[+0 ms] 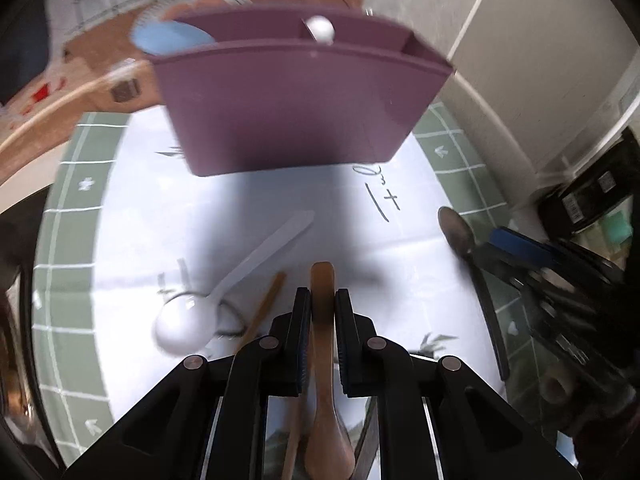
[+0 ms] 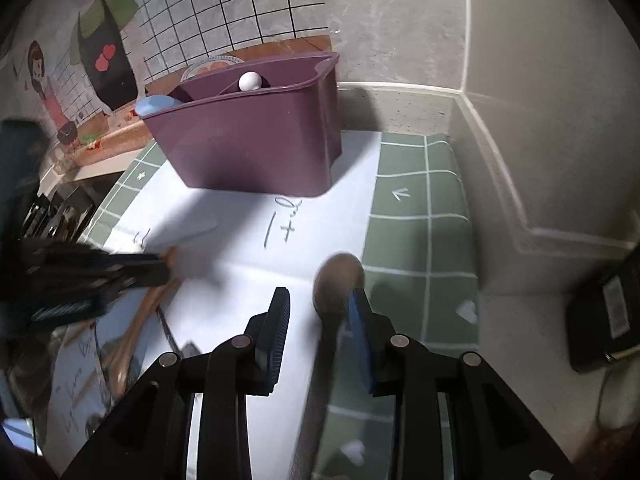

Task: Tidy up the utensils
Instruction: 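Grasp the dark metal spoon with the right tool while the left tool grasps a wooden spoon, then lift the dark spoon with the right tool while the left tool lifts the wooden spoon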

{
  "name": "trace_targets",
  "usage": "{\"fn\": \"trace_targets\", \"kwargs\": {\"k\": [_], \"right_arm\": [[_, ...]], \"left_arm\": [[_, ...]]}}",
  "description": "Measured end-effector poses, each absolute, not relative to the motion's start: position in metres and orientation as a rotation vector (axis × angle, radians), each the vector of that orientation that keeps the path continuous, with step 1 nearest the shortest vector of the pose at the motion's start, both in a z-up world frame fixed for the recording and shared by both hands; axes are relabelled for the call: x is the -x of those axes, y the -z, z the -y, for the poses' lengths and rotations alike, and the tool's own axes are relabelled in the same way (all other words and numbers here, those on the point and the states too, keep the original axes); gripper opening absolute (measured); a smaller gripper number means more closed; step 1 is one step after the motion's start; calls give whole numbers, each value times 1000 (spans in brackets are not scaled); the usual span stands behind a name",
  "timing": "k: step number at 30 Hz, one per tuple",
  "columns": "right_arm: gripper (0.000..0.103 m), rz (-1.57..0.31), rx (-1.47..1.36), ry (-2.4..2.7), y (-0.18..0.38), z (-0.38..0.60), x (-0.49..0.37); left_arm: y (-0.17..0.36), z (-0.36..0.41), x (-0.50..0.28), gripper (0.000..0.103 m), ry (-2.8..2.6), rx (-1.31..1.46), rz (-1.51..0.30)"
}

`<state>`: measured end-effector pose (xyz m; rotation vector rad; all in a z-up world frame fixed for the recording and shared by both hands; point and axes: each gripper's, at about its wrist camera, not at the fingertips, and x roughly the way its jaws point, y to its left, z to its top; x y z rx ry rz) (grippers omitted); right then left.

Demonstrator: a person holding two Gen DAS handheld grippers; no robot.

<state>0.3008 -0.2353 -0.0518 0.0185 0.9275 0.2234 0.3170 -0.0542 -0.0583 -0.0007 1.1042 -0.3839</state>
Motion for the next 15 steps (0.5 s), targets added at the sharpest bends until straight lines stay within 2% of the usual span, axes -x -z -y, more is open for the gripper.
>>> {"fn": "trace_targets", "kwargs": {"k": [6,11,13,15], "right_arm": [[31,-973,39,-173,64,217,-317],[52,-998,24,-179,73,217,-323],[52,-1006,41,-184,75,214,-324],[34,-1009,64,-169,74,212,-323]], "left_arm": [[34,44,-294,12,363,-1,-1016],[22,41,-280,12,365,4,-985],[20,38,-278,12,366,11,-978],[18,37,-276,12,368,19,-971]]}}
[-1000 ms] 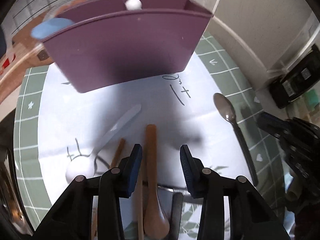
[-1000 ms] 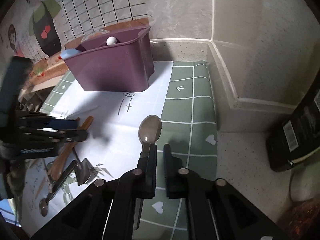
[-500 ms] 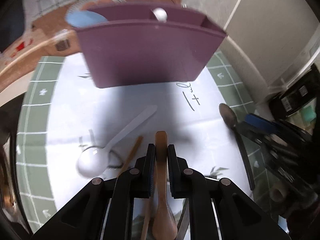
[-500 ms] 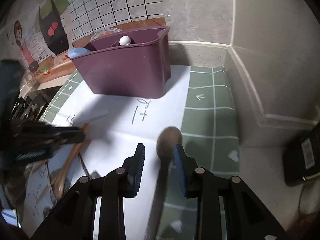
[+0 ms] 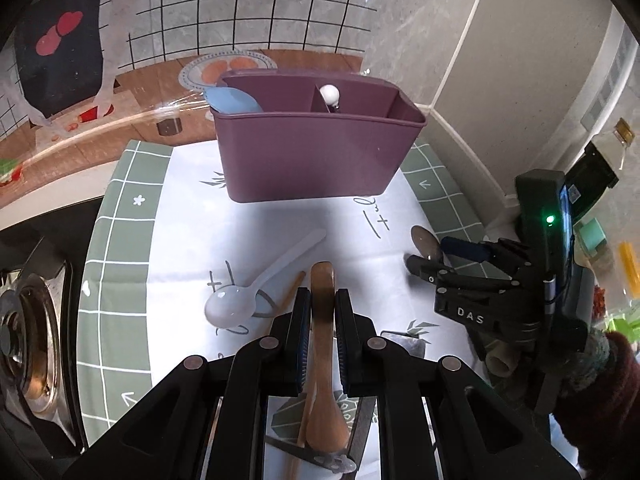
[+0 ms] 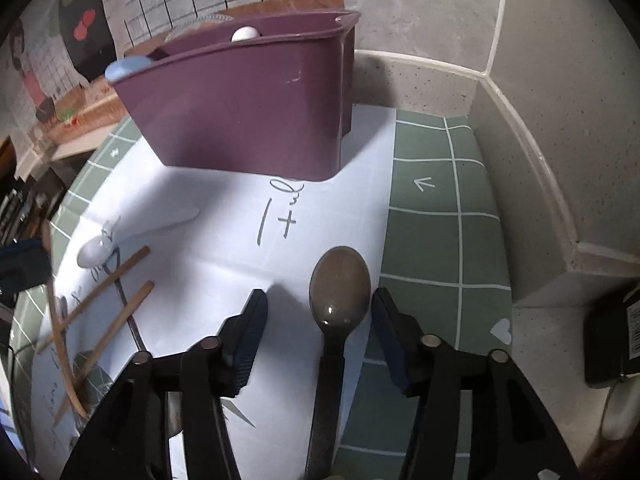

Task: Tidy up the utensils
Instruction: 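Lift the dark spoon with the right tool while the left tool lifts the wooden spoon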

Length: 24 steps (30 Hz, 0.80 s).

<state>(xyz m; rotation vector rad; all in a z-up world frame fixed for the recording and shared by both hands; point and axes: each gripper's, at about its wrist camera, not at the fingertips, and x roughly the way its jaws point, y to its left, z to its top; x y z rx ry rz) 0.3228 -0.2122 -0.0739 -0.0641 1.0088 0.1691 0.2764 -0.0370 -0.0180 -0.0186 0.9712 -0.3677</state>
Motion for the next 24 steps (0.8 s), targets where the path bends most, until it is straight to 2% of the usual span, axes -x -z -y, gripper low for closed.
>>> {"fn": "trace_targets", "kwargs": {"k": [1,24], "right_arm": [[28,-1009,68,-169,73,212,-322],[26,-754,-12,-249,-13,204,-242]], "left_arm": [[17,36,-275,12,367,21,-969],[-24,2,-228,12,408,121,-839]]}}
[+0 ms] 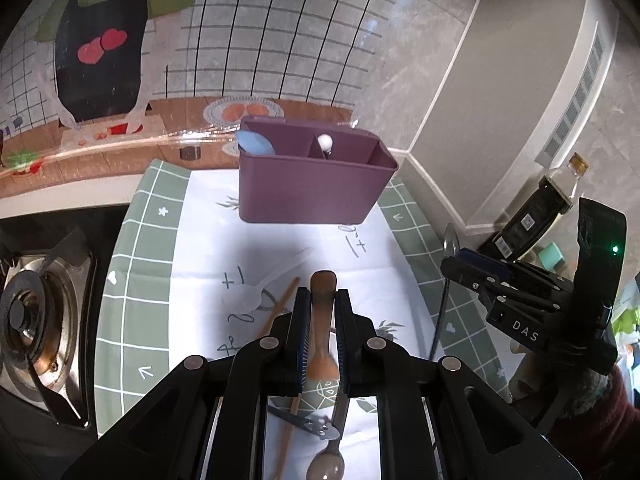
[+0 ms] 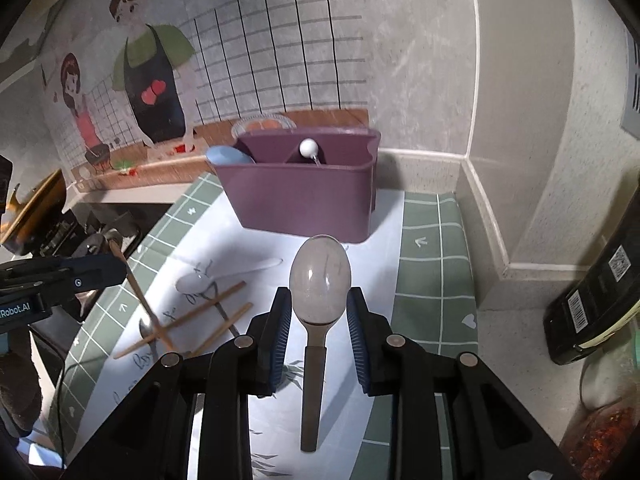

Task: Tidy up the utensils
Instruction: 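Lift the dark spoon with the right tool while the left tool lifts the wooden spoon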

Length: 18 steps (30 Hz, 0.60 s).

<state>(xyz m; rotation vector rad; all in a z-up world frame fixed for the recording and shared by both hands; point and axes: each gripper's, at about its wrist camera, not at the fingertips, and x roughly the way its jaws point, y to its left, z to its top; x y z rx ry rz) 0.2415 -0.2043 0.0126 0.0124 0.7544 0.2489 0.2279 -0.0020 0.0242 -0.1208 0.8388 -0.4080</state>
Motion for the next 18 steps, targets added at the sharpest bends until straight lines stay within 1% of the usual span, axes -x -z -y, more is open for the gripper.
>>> {"fn": "trace_targets", "kwargs": {"k": [1,2,8,12,13,14,15,16,18], "right_arm": [[6,-743,-13,-251,-17,204,-240],[4,-740,-13,-256,-19,204,-239],[4,-718,2,-269,-30,200,-238],[5,-798,21,-324,-13,198,-246],[8,-827,25,-343,-5,197,-251],[14,-860,35,-351,5,195,-258],[17,-882,44,-342,16,193,-266],[19,-897,49,-334,25,191,-273],[19,-924,55,-316,40,186,-286]], "left_arm": [[-27,2,-227,12,408,120,-831],[-31,2,-225,12,408,119,-820],[-42,0,-223,12,408,117,-792],[-40,-4,-222,12,397,121,-797],[-40,-6,-222,12,392,123,-800],[-39,-7,-222,12,388,125,-804],[-38,-9,-222,12,383,126,-807],[-37,-10,-222,12,377,127,-810],[-35,-14,-222,12,363,126,-817]]}}
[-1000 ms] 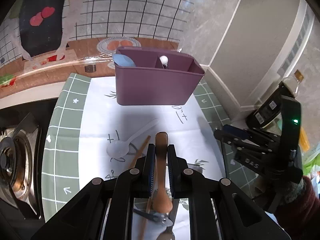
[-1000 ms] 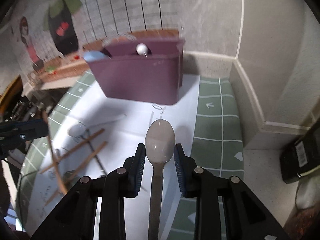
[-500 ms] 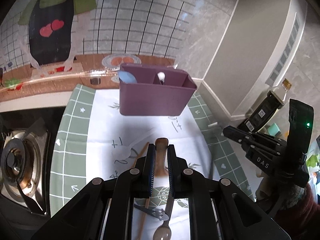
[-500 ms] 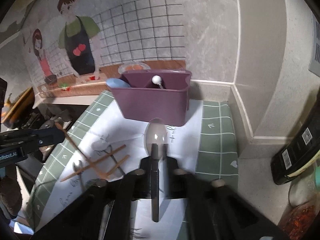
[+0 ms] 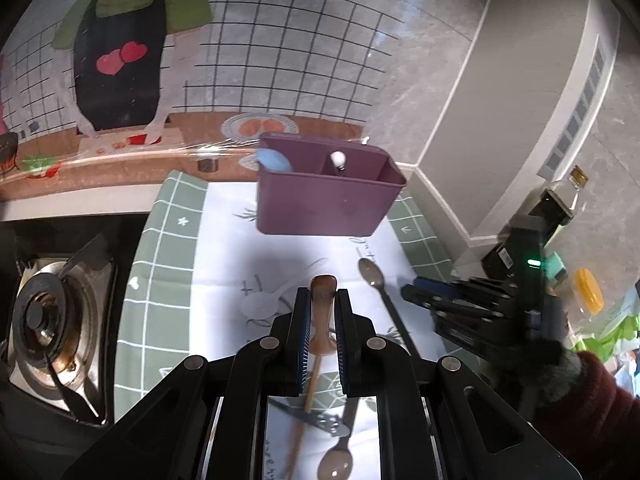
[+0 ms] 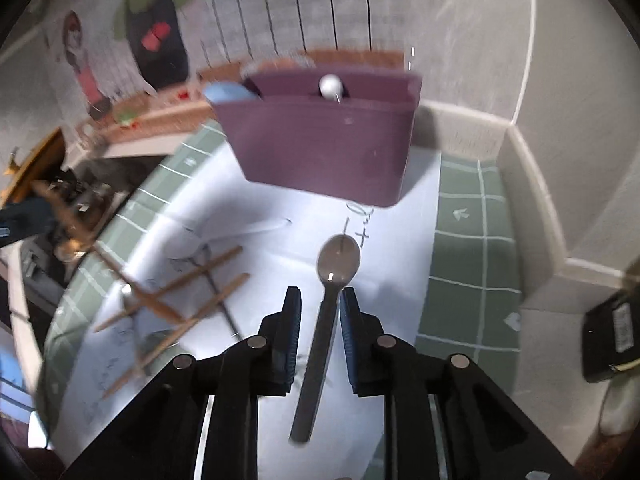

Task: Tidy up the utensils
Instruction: 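Lift the dark spoon with the right tool while the left tool lifts the wooden spoon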

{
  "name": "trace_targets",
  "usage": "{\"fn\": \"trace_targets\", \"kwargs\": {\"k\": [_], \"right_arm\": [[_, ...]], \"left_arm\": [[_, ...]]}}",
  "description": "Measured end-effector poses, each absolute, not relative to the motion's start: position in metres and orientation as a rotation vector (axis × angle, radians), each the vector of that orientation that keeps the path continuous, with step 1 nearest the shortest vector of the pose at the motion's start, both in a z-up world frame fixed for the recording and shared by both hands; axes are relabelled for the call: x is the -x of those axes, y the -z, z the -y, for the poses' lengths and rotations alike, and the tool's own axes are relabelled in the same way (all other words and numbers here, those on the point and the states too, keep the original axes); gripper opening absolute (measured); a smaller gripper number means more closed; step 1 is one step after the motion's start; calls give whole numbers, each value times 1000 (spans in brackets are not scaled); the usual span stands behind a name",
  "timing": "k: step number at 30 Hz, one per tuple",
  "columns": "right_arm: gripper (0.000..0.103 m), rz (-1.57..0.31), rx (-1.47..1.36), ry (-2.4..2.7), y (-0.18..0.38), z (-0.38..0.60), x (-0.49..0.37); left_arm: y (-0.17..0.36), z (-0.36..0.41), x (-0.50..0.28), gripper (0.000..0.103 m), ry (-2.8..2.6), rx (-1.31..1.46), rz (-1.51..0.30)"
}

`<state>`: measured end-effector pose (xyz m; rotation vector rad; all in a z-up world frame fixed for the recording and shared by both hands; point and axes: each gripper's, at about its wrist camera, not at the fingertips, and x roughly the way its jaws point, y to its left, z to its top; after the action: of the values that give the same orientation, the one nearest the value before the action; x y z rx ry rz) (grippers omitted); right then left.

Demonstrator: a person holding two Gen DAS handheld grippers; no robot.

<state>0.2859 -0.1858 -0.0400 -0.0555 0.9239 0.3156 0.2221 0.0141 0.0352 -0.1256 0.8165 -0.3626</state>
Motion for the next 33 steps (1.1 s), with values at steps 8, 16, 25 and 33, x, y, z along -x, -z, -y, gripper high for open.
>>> {"fn": "trace_targets", "kwargs": {"k": [8,16,25,33], "right_arm": [[30,-971,74,-268,69,166,-328],[26,-970,167,-291,77,149,-334],[26,-839,104,-334,41,173,-288],[7,-678,22,-319,-7,191,-245]], "left_arm": [[-29,-32,-226,12,308,161,-842],[-28,-32,-228,12,301,159,-851],[-30,-25,-225,12,331,153,-844],[-39,-19,-221,12,356,144,-825]]}}
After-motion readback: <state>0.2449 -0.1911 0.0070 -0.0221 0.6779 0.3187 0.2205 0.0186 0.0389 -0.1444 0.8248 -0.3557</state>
